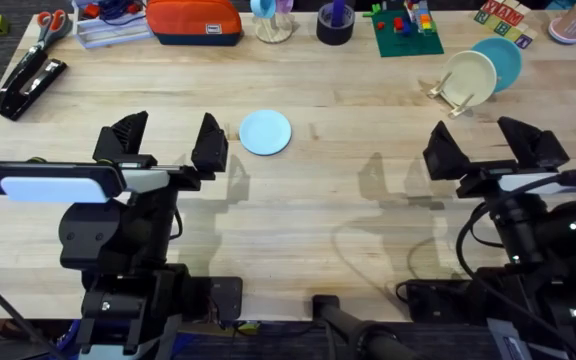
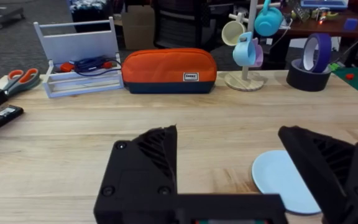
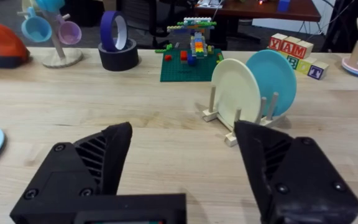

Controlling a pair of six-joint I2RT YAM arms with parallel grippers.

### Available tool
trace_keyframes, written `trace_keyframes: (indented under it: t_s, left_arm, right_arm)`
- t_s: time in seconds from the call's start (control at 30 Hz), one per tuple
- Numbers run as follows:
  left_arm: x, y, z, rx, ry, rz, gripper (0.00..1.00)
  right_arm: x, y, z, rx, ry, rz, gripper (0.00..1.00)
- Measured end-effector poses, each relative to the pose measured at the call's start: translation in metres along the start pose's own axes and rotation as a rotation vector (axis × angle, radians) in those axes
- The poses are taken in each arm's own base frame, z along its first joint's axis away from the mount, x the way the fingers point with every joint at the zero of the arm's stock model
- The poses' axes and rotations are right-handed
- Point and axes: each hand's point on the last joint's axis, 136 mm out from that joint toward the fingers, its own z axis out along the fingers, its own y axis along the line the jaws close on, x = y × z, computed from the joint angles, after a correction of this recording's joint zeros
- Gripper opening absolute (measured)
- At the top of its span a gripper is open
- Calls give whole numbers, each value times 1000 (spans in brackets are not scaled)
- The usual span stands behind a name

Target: Pick up the plates from the table one by one and place each into a slot on the dish rack.

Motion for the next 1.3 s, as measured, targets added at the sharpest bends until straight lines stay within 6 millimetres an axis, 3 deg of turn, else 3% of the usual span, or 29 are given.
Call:
trace_keyframes:
  t_s: [0.87, 1.0, 1.17, 1.3]
  left_arm:
    - [-2, 0, 0, 0, -9, 1, 993]
    - [-8, 0, 0, 1, -33, 1, 995]
    - [6, 0, -1, 0, 29, 1, 996]
    - [7, 2, -6, -10, 96, 0, 995]
  right_arm:
    - [-2, -6, 0, 29, -6, -22, 994]
    - [-11, -8, 0, 47, -42, -28, 994]
    - [-14, -9, -1, 51, -51, -51, 992]
    - [-33, -9, -6, 54, -77, -60, 992]
